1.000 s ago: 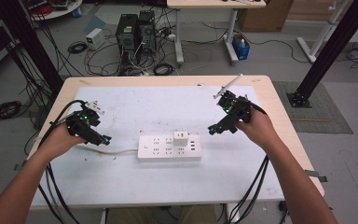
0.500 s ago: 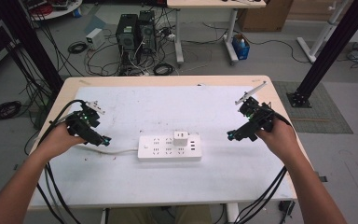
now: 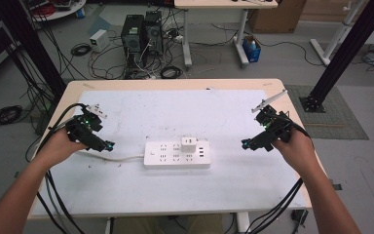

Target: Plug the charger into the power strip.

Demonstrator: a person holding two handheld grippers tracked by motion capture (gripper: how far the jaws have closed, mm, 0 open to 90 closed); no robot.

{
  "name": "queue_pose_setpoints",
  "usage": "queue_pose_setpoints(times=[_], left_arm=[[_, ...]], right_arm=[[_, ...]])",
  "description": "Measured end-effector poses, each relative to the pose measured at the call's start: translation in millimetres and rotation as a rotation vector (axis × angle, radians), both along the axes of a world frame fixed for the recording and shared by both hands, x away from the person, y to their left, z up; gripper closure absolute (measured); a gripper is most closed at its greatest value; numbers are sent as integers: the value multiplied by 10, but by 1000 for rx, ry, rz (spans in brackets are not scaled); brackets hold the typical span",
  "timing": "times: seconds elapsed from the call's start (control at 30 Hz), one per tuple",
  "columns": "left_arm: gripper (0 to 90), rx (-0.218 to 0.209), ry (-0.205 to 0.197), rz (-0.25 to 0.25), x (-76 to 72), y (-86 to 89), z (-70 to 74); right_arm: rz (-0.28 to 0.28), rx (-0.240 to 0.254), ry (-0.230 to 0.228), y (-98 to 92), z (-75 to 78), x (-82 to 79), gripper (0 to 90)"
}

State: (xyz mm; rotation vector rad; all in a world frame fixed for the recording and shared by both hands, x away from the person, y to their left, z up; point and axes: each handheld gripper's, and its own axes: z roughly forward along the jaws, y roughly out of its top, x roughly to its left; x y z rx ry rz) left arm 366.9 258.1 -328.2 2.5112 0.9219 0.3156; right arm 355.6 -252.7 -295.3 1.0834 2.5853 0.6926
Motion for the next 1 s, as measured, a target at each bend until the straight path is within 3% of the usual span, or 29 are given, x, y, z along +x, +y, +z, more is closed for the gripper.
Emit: queue_pose_setpoints(times=[1.0], left_arm=[[180, 11, 5, 10, 22, -7, -127]], right_arm=[[-11, 12, 32, -57, -219, -20, 10]])
